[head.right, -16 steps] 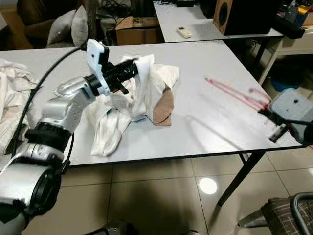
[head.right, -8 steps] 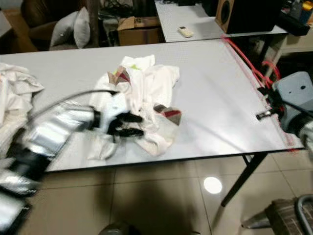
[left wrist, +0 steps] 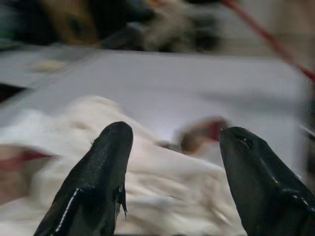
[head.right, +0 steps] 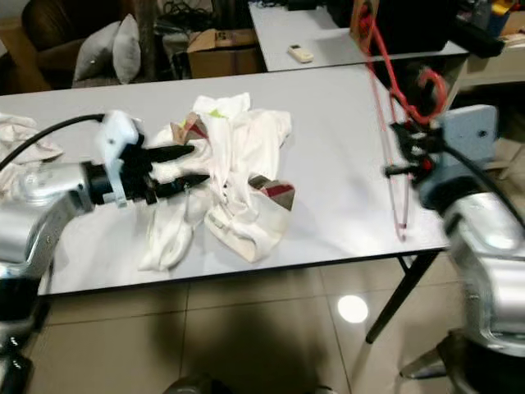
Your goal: Hang hanger
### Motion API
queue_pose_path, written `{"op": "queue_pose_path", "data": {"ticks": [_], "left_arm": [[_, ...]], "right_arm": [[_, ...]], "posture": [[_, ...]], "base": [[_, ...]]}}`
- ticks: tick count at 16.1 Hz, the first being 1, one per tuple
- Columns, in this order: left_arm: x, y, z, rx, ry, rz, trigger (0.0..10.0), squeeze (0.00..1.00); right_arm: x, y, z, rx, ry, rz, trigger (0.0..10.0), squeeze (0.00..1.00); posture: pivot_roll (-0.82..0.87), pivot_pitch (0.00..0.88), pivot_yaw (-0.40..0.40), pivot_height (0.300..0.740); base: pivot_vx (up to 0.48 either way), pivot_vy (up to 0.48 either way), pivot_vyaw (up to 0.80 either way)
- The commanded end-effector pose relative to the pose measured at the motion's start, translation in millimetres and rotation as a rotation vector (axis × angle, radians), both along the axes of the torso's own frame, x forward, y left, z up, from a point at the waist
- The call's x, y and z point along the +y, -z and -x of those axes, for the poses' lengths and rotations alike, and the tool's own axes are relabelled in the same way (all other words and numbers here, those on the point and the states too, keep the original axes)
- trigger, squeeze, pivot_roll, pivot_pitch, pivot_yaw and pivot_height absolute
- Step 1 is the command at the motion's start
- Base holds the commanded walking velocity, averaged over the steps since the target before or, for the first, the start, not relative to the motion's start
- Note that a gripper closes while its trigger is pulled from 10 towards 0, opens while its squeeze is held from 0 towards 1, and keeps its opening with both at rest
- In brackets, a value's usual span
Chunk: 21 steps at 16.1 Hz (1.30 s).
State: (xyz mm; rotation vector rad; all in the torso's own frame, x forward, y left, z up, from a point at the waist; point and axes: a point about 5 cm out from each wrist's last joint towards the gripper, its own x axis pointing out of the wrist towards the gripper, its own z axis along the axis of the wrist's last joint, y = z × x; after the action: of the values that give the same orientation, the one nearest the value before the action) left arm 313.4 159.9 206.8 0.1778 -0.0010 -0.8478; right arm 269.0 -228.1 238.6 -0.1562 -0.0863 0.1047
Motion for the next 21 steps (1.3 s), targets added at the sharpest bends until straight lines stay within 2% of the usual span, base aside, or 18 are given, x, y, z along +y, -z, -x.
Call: {"op": "queue_pose_path", "data": {"ticks": [1,4,5,6,9,10,12,16,21], "left_arm": [[6.4,3.5,0.5,-0.068,-0.208,0.046,10.0,0.0],[-0.1,14.3,11.1,-0.037,-0.315,0.082,10.0,0.0],[-2.5,17.4,15.9,-0.024,-0.382,0.103,10.0,0.0],[-5.4,19.1,18.4,-0.017,-0.421,0.112,10.0,0.0],[-14.1,21.7,22.7,-0.026,-0.454,0.12,10.0,0.0],[-19.3,25.4,24.0,-0.021,-0.446,0.094,10.0,0.0],[-19.3,29.3,24.1,-0.011,-0.463,0.071,10.0,0.0],[-18.9,26.1,20.0,-0.011,-0.496,0.08,10.0,0.0],[-19.5,27.1,22.3,-0.009,-0.508,0.081,10.0,0.0]], "right_arm": [[18.8,-6.2,2.5,-0.039,-0.008,-0.027,10.0,0.0],[35.0,-8.6,7.3,-0.095,0.007,-0.093,10.0,0.0],[47.8,-11.1,8.0,-0.103,0.0,-0.136,10.0,0.0],[57.5,-8.5,8.8,-0.091,-0.017,-0.139,10.0,0.0],[67.4,4.5,13.2,-0.049,-0.026,-0.113,10.0,0.0],[74.5,8.3,15.1,-0.039,-0.05,-0.115,10.0,0.0],[81.1,10.1,16.9,-0.022,-0.074,-0.128,10.0,0.0],[85.5,14.1,20.6,-0.01,-0.088,-0.109,10.0,0.0],[92.8,16.5,23.5,0.007,-0.121,-0.108,10.0,0.0]], "posture": [[0.0,0.0,0.059,0.723],[0.0,0.0,0.039,0.723],[0.0,0.0,0.037,0.723],[0.01,0.0,0.039,0.723],[0.03,0.0,0.05,0.723],[0.02,0.0,0.051,0.723],[0.01,0.0,0.069,0.723],[0.02,0.0,0.068,0.723],[0.01,0.0,0.06,0.723]], "base": [[0.0,0.0,0.0],[0.0,0.107,0.0],[0.0,0.39,0.0],[0.0,0.394,0.0],[0.0,0.395,0.0],[0.0,0.398,0.0],[0.0,0.399,0.0],[0.0,0.399,0.0],[0.0,0.4,0.0]]}}
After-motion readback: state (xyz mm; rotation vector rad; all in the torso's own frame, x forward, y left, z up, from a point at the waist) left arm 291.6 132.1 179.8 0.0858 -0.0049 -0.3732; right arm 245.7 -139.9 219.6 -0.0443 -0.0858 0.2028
